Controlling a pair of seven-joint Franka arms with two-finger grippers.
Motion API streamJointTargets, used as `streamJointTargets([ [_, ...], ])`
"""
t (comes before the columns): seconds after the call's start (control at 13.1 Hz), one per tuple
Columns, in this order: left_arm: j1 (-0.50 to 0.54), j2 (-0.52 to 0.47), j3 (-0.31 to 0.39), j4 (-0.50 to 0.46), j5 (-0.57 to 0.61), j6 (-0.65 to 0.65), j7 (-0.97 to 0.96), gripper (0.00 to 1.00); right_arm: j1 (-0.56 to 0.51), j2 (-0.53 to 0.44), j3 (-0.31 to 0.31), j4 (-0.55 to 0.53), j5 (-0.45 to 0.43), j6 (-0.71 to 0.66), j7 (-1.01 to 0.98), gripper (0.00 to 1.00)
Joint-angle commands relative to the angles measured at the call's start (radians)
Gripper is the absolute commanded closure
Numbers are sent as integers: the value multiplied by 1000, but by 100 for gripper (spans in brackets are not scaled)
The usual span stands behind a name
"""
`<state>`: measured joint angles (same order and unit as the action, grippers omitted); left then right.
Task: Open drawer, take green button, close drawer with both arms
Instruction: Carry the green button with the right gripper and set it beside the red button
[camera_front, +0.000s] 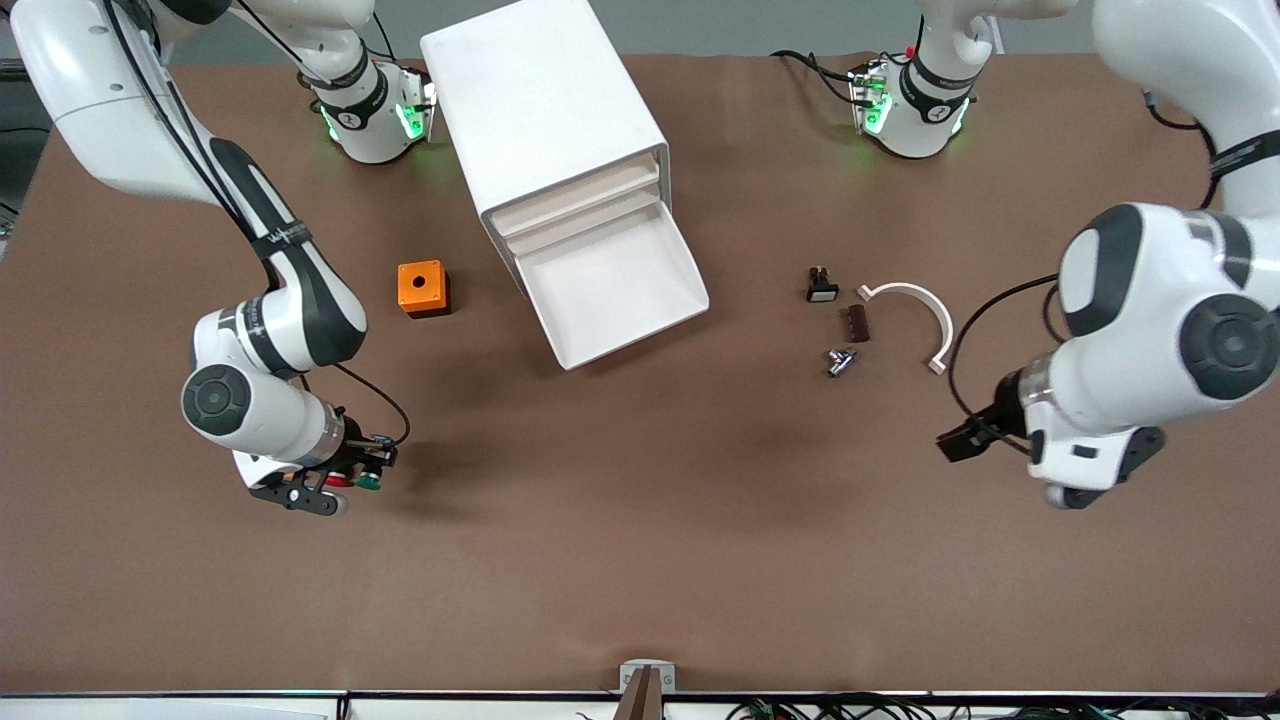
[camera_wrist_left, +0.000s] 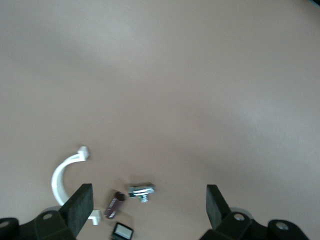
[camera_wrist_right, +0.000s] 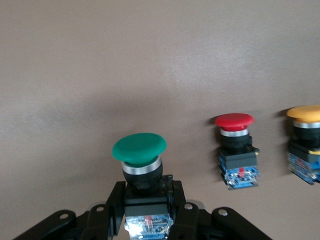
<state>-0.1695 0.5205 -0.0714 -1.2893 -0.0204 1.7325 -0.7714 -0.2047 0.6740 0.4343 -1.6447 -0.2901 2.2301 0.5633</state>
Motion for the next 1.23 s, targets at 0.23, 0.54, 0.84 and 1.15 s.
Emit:
streamJointTargets([
  [0.23, -115, 76, -24, -31, -9, 163, -11, 1, -18, 68, -5, -23, -41, 86, 0, 93],
  [0.54, -224, 163, -31, -31, -13, 266, -126, 1, -18, 85, -9, -26, -34, 97, 15, 33],
  [0.84, -343, 232, -33, -31, -36, 317, -291, 1, -54, 55, -2, 3, -32, 91, -3, 0],
  [1.15, -447, 285, -34, -33, -64, 332, -355, 1, -90, -42, -6, 5, -31, 89, -176, 0],
])
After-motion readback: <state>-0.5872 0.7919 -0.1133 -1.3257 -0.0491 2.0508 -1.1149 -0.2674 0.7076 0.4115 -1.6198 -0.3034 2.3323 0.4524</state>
